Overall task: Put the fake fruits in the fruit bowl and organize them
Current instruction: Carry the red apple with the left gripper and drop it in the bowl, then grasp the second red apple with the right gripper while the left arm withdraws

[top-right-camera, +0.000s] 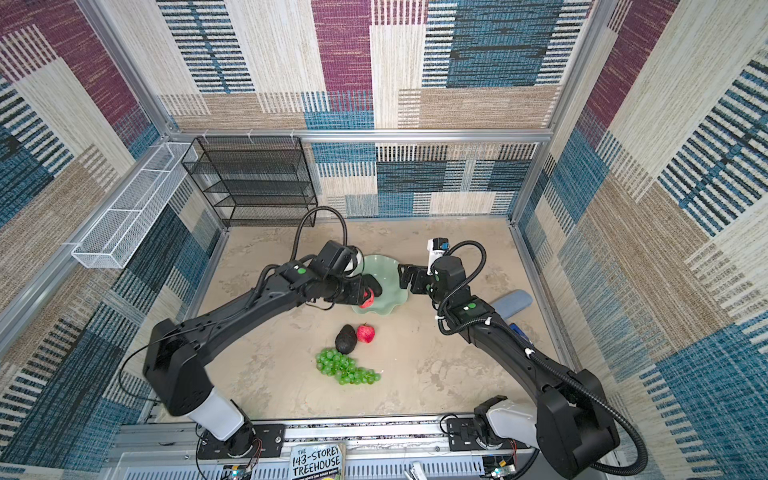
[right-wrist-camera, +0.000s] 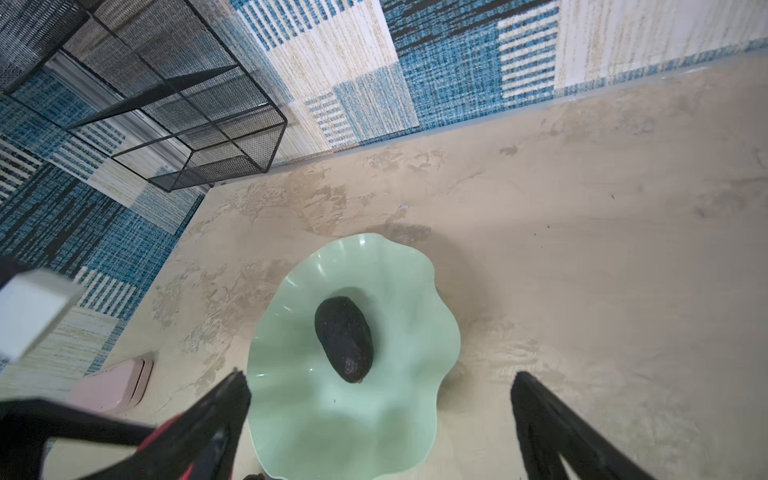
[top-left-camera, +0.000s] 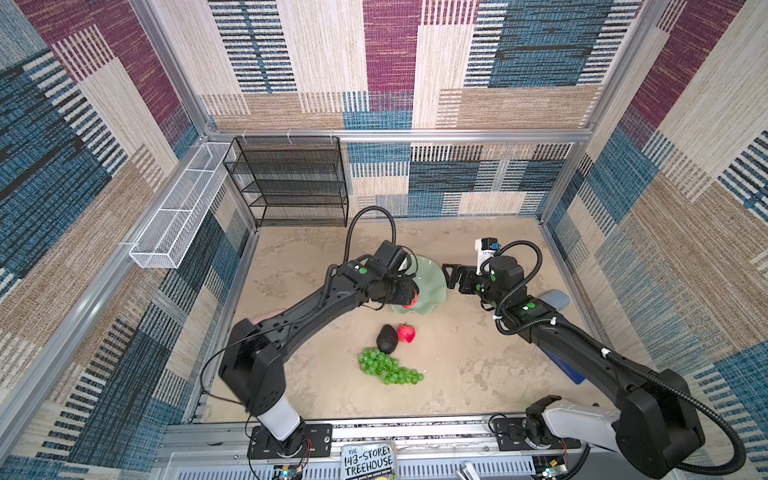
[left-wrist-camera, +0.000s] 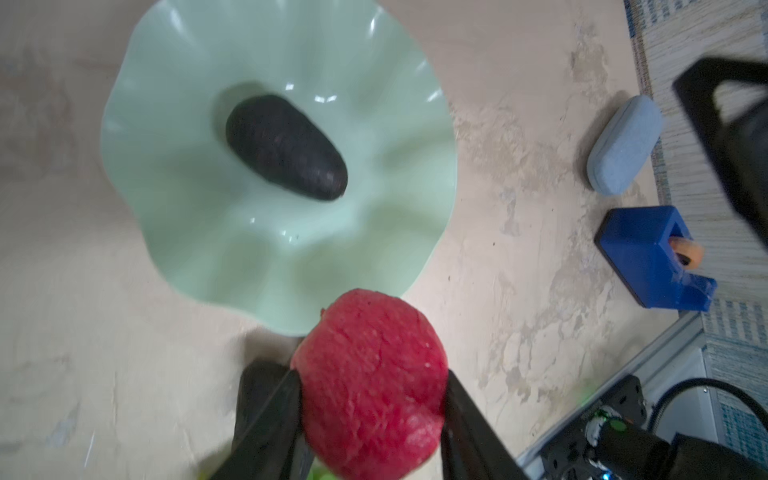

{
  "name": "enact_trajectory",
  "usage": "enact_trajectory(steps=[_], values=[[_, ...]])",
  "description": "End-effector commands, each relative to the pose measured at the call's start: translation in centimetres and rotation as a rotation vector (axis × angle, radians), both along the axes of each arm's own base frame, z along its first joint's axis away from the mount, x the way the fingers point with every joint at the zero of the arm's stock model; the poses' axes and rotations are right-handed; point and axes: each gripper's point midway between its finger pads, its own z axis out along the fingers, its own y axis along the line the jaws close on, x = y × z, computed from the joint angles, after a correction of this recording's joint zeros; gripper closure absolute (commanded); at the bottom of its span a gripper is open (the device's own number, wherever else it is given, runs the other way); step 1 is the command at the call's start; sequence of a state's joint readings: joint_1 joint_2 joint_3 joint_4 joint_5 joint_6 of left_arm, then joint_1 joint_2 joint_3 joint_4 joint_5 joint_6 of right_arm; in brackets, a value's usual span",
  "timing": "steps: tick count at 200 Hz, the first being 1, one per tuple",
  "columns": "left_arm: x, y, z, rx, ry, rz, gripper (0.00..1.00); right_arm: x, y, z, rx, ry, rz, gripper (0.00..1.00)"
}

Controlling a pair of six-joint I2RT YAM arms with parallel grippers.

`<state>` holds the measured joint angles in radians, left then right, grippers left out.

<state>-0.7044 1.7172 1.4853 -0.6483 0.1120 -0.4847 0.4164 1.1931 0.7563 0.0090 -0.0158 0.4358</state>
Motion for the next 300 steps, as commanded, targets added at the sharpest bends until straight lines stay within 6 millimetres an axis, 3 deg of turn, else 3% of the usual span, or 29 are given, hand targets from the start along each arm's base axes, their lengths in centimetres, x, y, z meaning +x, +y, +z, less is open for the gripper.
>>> enact_trajectory(steps=[1,42,80,100,149,183,216,250,276,300], values=[[2.2,-1.8,-0.5,0.017,-0.019,-0.090,0.56,-0.9,-0.4,-1.2,0.020,0.043,-0.018,0.00],[6.6,-4.3,-2.4,0.050,-0.006,-0.104,0.56,-2.0,-1.2,-1.7,-0.011,0.054,-0.025,0.00],[9.5,-4.4,-5.9,0.098,0.038,-0.077,0.56,-2.6,-1.5,-2.2,-0.023,0.064,-0.023,0.00],[10.2,-4.4,-7.4,0.101,0.063,-0.065,0.55,-2.5,-1.5,-2.1,-0.030,0.060,-0.022,0.00],[10.9,-5.2,-9.1,0.091,0.087,-0.064,0.53,-2.0,-1.4,-2.0,-0.050,0.055,-0.020,0.00],[10.9,-5.3,-9.4,0.086,0.102,-0.060,0.40,-1.7,-1.4,-1.7,-0.061,0.050,-0.021,0.00],[11.2,-5.3,-7.3,0.063,0.072,-0.052,0.32,-1.4,-1.0,-1.7,-0.081,0.059,0.004,0.00],[12.3,-3.7,-2.3,0.028,-0.012,0.001,0.30,-1.6,0.9,-2.1,-0.102,0.084,0.112,0.02],[12.5,-0.1,3.7,0.027,-0.150,0.086,0.29,-3.1,3.9,-3.2,-0.159,0.121,0.198,0.03],[11.1,5.5,7.8,0.037,-0.325,0.211,0.28,-5.6,7.2,-5.6,-0.162,0.208,0.268,0.06]])
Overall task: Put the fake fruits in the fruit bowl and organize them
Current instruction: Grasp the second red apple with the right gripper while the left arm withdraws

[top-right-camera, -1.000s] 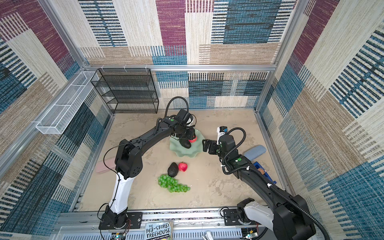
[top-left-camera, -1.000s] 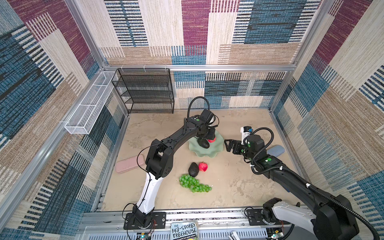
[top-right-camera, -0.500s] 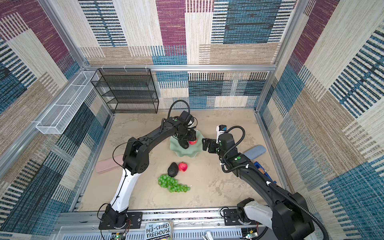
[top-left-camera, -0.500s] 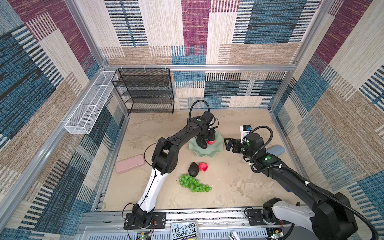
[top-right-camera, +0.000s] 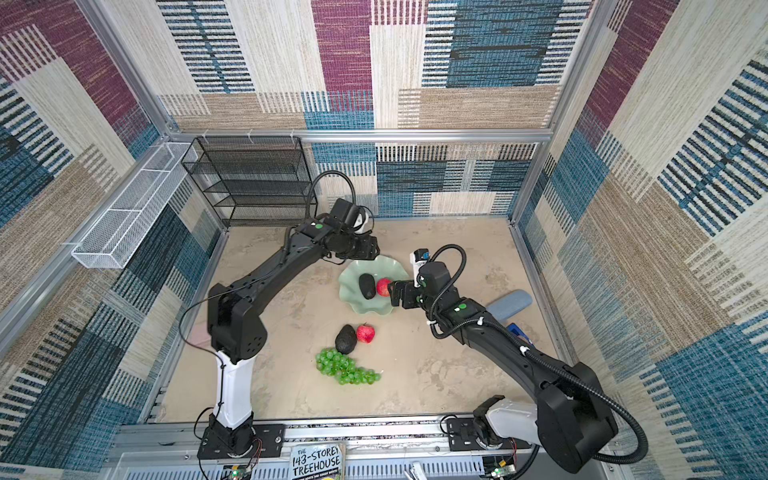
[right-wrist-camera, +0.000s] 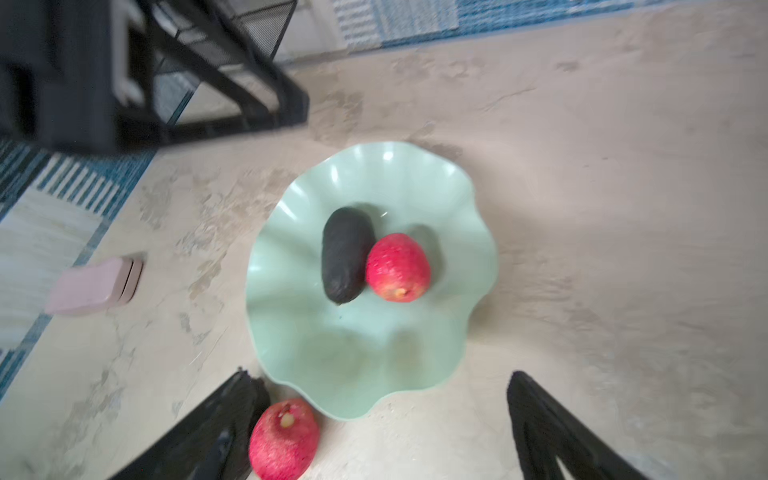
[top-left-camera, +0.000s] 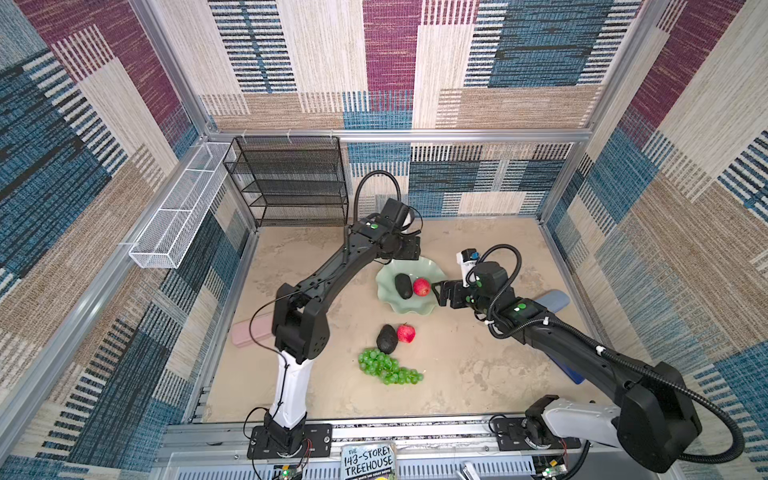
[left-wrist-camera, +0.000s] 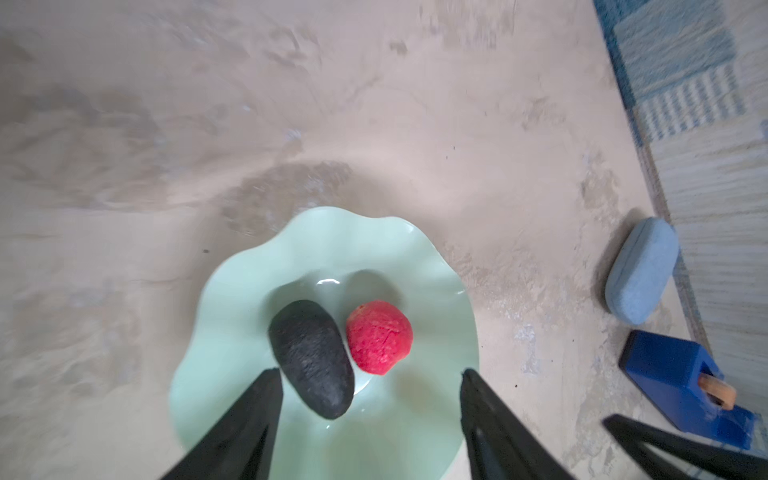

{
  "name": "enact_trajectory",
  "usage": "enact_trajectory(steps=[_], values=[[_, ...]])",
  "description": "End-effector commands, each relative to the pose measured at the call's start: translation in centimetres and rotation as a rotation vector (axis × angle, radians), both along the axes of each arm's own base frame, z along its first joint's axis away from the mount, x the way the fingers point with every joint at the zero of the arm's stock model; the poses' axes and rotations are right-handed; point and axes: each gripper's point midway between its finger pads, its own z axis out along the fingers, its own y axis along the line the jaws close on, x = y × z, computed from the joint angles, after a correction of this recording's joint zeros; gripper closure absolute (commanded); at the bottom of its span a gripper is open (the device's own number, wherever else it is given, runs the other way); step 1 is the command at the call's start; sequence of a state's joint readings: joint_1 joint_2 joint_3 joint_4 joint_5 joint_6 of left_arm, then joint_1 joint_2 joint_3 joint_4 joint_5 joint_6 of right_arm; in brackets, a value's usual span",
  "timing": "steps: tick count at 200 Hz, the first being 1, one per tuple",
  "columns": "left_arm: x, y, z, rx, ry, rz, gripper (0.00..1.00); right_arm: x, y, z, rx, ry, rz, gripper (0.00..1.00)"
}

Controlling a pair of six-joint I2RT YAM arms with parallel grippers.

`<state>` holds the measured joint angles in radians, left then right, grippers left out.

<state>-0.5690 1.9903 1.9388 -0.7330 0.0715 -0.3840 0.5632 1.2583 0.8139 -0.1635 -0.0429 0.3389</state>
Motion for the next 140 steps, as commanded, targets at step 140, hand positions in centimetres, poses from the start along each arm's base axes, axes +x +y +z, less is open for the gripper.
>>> enact_trajectory(steps=[140], values=[[-16.1,23.3,0.5,0.044,-0.327,0.498,0.09,-3.9,10.2,-8.7,-0.018,0.290,0.106,0.16]])
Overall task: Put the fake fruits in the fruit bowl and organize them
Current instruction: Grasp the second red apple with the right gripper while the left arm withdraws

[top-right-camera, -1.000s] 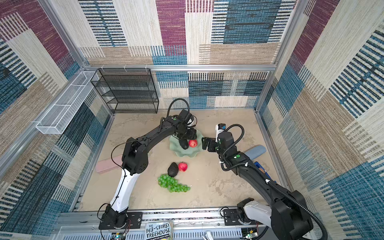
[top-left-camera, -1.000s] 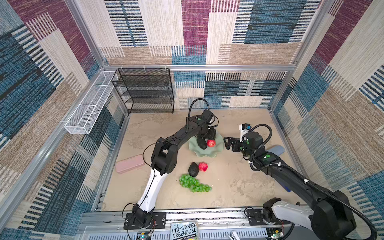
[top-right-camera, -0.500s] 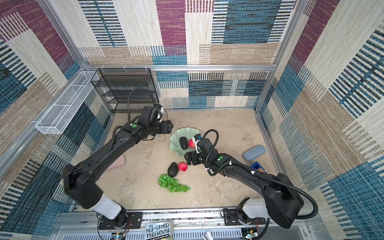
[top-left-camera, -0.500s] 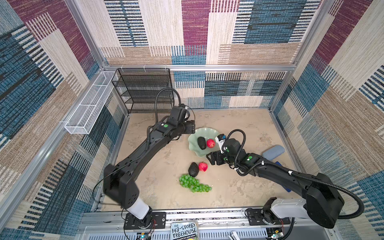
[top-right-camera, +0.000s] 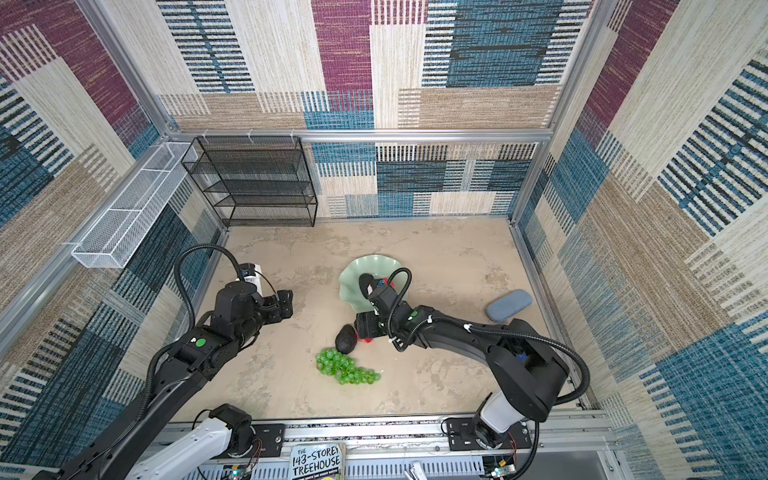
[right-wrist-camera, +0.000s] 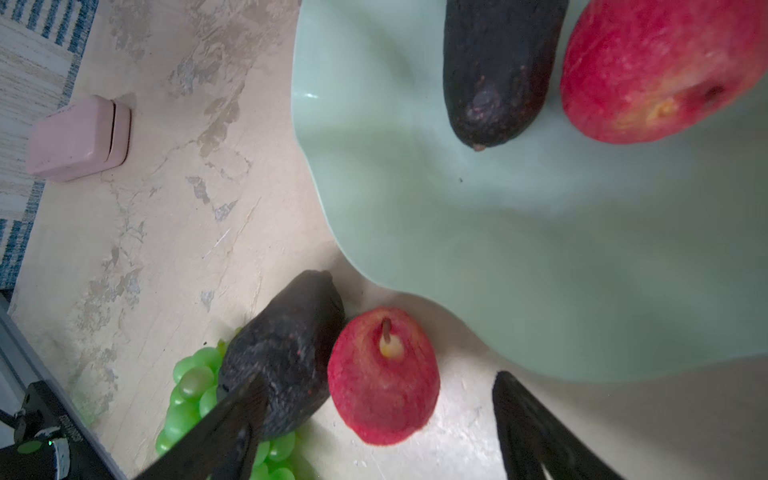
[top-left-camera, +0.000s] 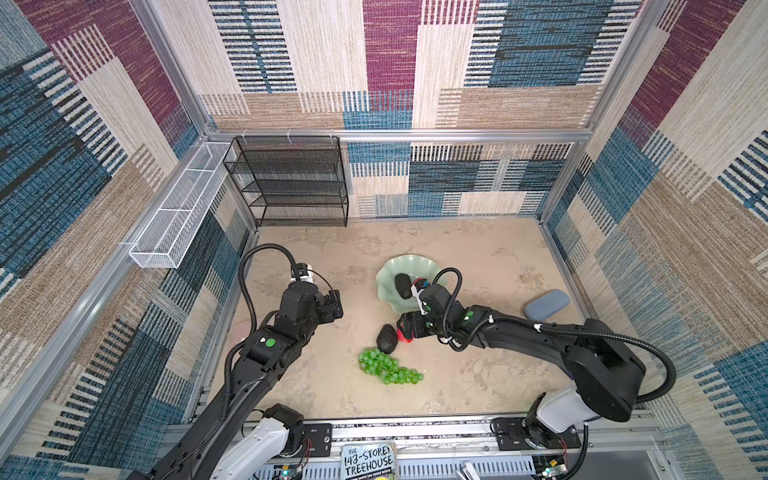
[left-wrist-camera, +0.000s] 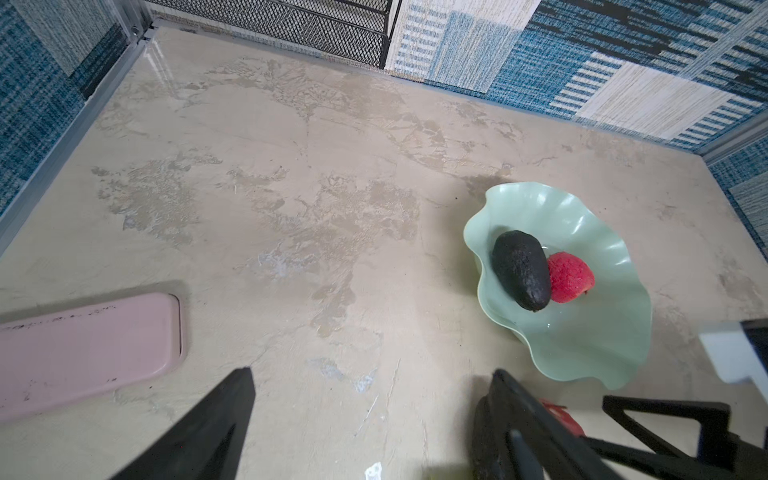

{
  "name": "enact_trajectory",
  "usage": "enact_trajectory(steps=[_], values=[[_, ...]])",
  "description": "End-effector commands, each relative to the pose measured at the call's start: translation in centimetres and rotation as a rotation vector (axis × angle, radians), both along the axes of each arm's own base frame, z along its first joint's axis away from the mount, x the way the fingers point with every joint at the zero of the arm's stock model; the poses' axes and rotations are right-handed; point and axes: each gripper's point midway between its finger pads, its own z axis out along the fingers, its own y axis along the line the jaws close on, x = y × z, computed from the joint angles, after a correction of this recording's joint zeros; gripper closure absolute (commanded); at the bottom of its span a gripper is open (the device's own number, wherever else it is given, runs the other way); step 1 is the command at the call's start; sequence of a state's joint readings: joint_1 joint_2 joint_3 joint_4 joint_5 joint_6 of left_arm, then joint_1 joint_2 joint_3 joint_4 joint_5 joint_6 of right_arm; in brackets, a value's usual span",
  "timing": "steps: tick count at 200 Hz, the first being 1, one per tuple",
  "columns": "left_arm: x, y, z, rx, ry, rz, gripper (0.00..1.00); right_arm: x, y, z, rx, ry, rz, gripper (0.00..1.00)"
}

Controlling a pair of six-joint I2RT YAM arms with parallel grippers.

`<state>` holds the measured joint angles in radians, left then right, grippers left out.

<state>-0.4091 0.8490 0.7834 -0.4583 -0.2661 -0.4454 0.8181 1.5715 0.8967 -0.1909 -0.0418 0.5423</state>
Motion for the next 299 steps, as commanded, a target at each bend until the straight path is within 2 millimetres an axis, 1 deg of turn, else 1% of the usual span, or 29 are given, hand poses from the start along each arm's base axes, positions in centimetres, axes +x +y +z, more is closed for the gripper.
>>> enact_trajectory(steps=[1,21,43,71,111,133,147,170,186,204,214,224,233,242,271,285,299], values=[[-0.2,0.9,0.0,0.003,-0.006,0.047,0.09,1.1,1.3,0.1,0.034,-0.007,-0.013,0.16],[-0.1,0.8,0.2,-0.001,-0.008,0.041,0.09,1.2,1.5,-0.9,0.025,0.011,-0.019,0.17],[0.1,0.6,-0.1,0.005,0.002,0.032,0.09,1.1,1.3,-2.2,0.006,0.031,-0.027,0.20],[0.2,0.6,-0.3,0.015,0.011,0.024,0.09,0.9,1.2,-3.2,-0.004,0.052,-0.033,0.25],[0.4,0.5,-0.1,0.021,0.002,0.020,0.09,0.6,0.7,-3.6,-0.015,0.058,-0.041,0.43],[0.5,0.5,-0.1,0.021,0.003,0.018,0.09,0.1,0.1,-3.5,-0.021,0.064,-0.039,0.50],[0.5,0.4,-0.1,0.020,0.003,0.015,0.09,-0.5,-0.8,-3.2,-0.032,0.062,-0.049,0.52],[0.7,0.4,0.0,0.025,0.002,0.014,0.09,-1.9,-3.3,-2.1,-0.050,0.043,-0.076,0.54],[0.8,0.5,-0.1,0.026,0.002,0.021,0.09,-2.8,-5.0,-0.5,-0.051,0.010,-0.100,0.54],[1.0,0.3,-0.4,0.013,0.005,0.022,0.09,-2.8,-6.4,2.4,-0.031,-0.061,-0.135,0.54],[1.2,0.2,-0.6,0.003,0.011,0.021,0.09,-2.1,-7.0,4.3,-0.023,-0.119,-0.166,0.54],[1.3,-0.1,-0.8,-0.010,0.019,0.018,0.09,-1.0,-7.1,6.1,-0.011,-0.175,-0.184,0.54],[1.4,-0.3,-0.9,-0.021,0.027,0.015,0.09,0.3,-7.2,7.5,-0.003,-0.210,-0.198,0.54],[1.4,-0.4,-0.9,-0.032,0.031,0.012,0.09,2.0,-7.1,8.4,-0.001,-0.236,-0.209,0.54],[0.9,-0.4,-0.7,-0.041,0.047,0.007,0.09,7.8,-6.4,10.3,-0.012,-0.322,-0.212,0.54],[0.4,-0.2,-0.6,-0.039,0.055,0.011,0.09,10.6,-6.0,10.7,-0.025,-0.359,-0.203,0.54],[-0.2,0.1,-0.6,-0.038,0.058,0.011,0.09,13.2,-5.6,10.5,-0.042,-0.379,-0.191,0.54]])
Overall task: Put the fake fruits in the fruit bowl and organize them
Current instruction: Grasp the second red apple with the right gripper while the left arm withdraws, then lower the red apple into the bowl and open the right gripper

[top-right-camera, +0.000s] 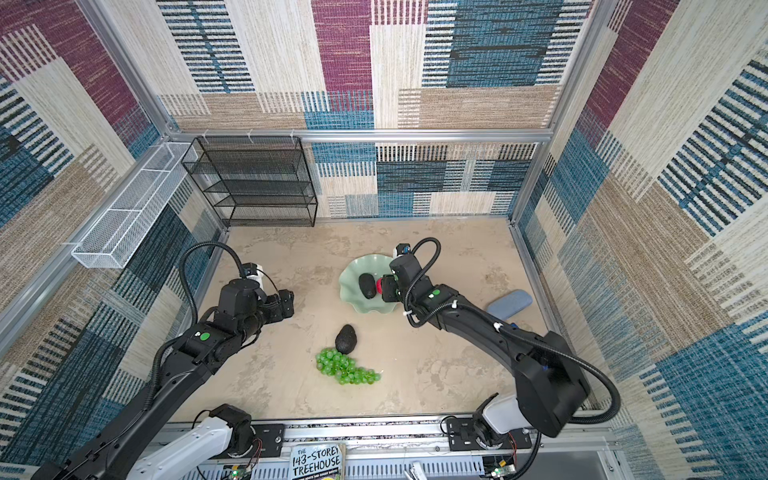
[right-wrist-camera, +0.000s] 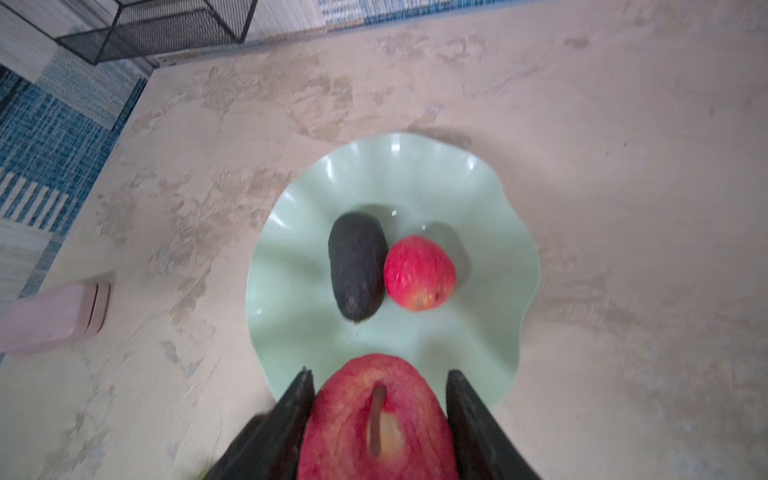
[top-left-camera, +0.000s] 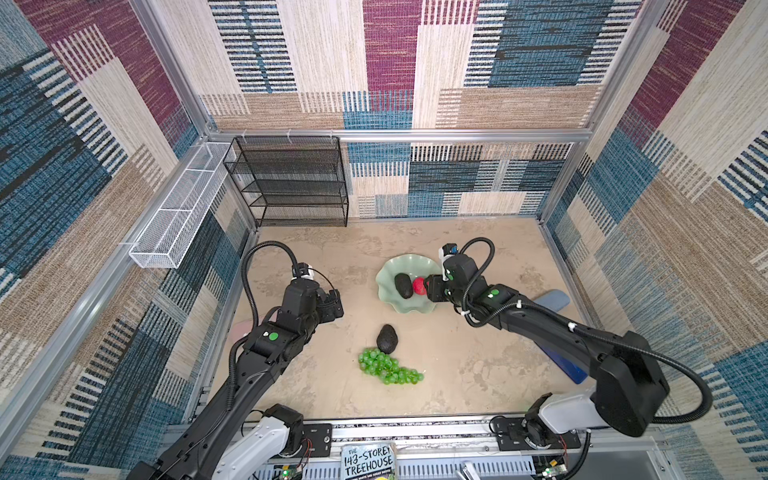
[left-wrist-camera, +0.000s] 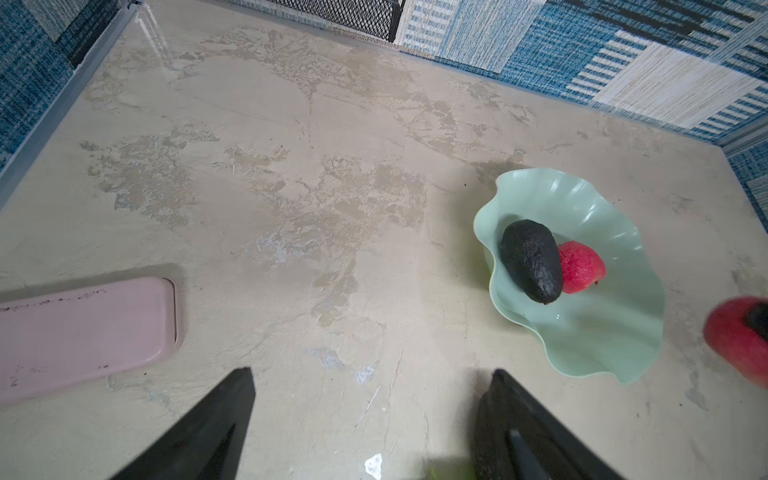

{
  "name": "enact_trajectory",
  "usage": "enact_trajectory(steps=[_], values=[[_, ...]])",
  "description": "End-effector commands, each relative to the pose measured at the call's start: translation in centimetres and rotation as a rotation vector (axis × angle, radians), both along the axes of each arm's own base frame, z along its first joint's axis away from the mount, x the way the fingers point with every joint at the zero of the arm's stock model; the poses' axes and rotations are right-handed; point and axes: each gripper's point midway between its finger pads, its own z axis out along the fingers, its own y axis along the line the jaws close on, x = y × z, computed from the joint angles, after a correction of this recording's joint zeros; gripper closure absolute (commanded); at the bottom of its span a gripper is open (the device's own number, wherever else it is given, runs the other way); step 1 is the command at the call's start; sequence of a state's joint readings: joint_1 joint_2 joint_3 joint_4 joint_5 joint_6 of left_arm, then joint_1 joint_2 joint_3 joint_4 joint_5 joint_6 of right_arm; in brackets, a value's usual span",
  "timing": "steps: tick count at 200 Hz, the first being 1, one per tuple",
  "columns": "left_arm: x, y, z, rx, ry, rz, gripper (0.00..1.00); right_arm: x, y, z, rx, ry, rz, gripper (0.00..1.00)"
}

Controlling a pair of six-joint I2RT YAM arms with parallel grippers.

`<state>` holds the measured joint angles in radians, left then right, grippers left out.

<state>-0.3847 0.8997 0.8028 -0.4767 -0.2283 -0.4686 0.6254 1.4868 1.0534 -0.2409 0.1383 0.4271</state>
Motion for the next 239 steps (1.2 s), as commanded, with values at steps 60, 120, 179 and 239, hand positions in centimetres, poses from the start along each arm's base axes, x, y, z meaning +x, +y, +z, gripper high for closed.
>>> enact_trajectory(steps=[60,120,179,239], values=[[-3.1,0.6,0.3,-0.056,0.031,0.000,0.08,10.8,1.4,-3.7,-0.064,-0.074,0.055,0.55],[-4.2,1.2,0.3,-0.089,0.010,0.028,0.08,12.7,2.5,-7.2,-0.072,-0.045,0.087,0.55],[-3.7,0.2,-0.5,-0.112,0.048,0.001,0.08,12.9,3.0,-9.2,-0.059,-0.001,0.091,0.48],[-2.7,-2.8,-1.7,-0.175,0.109,-0.110,0.10,12.6,3.0,-3.1,0.002,-0.089,0.081,0.23]])
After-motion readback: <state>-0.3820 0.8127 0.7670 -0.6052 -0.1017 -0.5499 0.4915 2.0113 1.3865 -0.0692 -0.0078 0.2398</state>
